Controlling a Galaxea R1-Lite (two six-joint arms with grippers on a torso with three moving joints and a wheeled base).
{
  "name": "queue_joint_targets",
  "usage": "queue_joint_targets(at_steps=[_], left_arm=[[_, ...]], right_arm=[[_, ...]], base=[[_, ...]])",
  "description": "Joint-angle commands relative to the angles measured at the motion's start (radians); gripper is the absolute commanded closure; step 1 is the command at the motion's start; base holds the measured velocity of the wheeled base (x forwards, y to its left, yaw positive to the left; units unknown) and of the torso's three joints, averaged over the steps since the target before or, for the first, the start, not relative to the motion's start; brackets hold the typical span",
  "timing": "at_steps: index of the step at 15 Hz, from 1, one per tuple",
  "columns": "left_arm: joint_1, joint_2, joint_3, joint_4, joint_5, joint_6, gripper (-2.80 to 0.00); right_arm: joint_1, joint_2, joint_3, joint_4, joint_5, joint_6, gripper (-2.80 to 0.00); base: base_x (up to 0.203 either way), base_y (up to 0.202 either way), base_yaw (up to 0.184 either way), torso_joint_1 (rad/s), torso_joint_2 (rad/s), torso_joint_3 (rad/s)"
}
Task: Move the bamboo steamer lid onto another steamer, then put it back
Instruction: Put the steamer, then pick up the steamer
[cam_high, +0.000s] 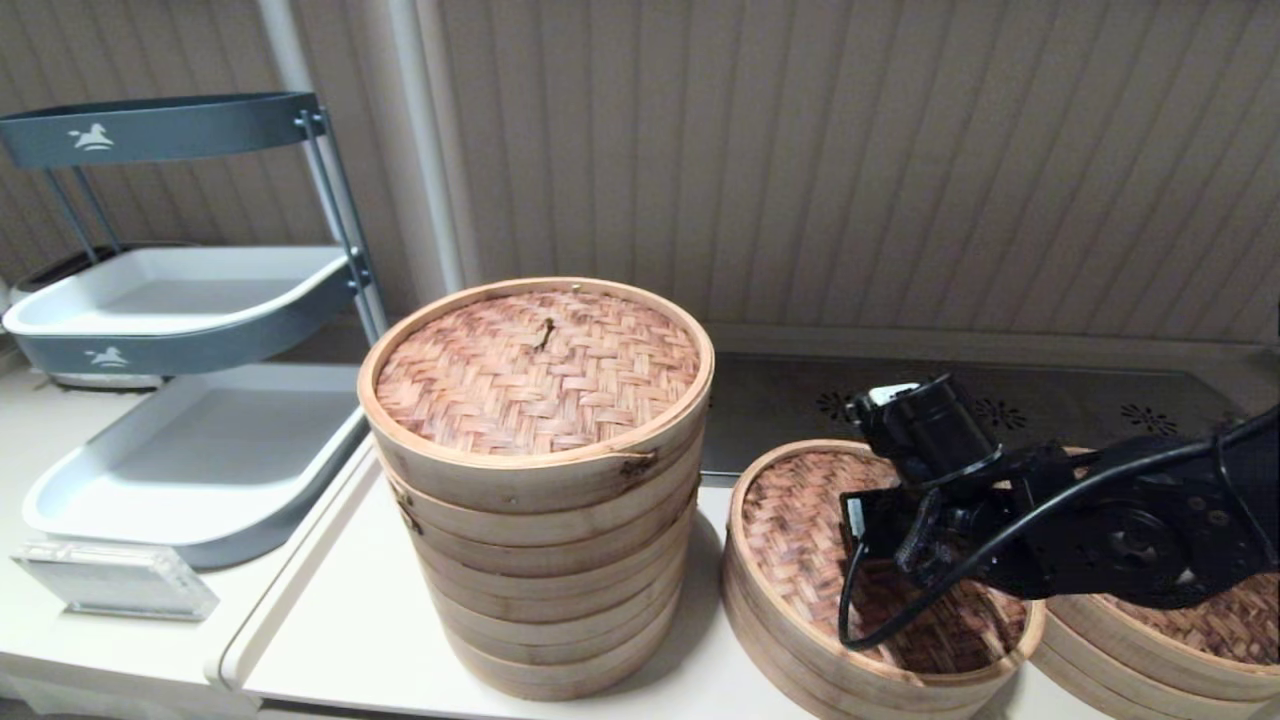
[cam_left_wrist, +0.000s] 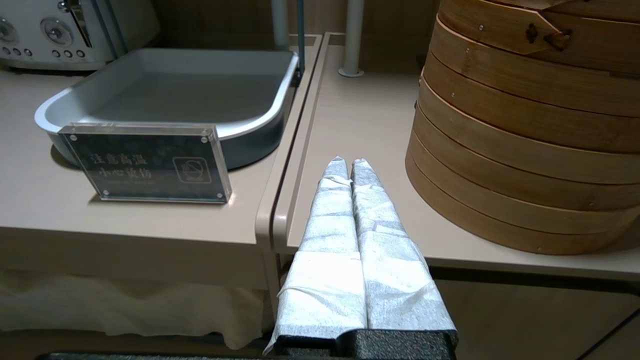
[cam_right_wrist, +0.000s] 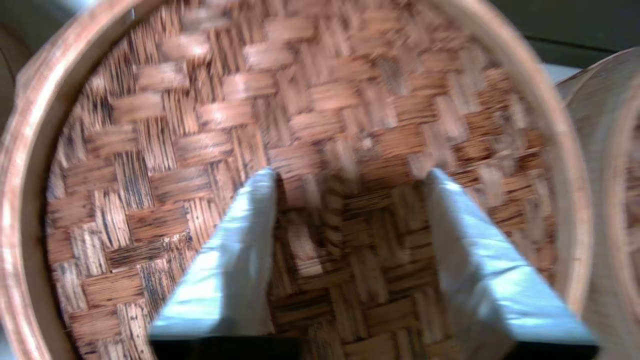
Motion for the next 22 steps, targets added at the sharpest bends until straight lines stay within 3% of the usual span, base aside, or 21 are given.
queue_joint_targets(at_steps=[1,5,6,14,17,22], left_arm=[[0.0,-0.002,0.025,-0.001,0.001,0.0,0.0],[0.001,-0.002,0.025,-0.001,0.0,0.0,0.0],[0.0,-0.002,0.025,-0.001,-0.001,0.0,0.0],[0.001,-0.002,0.025,-0.001,0.001,0.0,0.0],[0.0,-0.002,0.025,-0.001,0.001,0.0,0.0],[0.0,-0.002,0.025,-0.001,-0.001,0.0,0.0]], right_arm=[[-0.006,-0.081,-0.005,0.0,-0.001,-0.002,-2.8],[-0.007,-0.265,-0.003,0.034,-0.002,-0.006,-2.8],[-0.005,-0.332,-0.001,0.069,-0.009,-0.008,0.0],[-0.008,-0.832,0.002,0.413,-0.164,-0.065,0.0],[-0.074,-0.955,0.052,0.473,-0.206,-0.086,0.0],[-0.232,-1.154,0.196,0.468,-0.209,-0.112,0.0]], base=[[0.0,0.0,0.0,0.0,0.0,0.0],[0.0,0.0,0.0,0.0,0.0,0.0],[0.0,0.0,0.0,0.0,0.0,0.0],[0.0,0.0,0.0,0.0,0.0,0.0],[0.0,0.0,0.0,0.0,0.0,0.0],[0.0,0.0,0.0,0.0,0.0,0.0]])
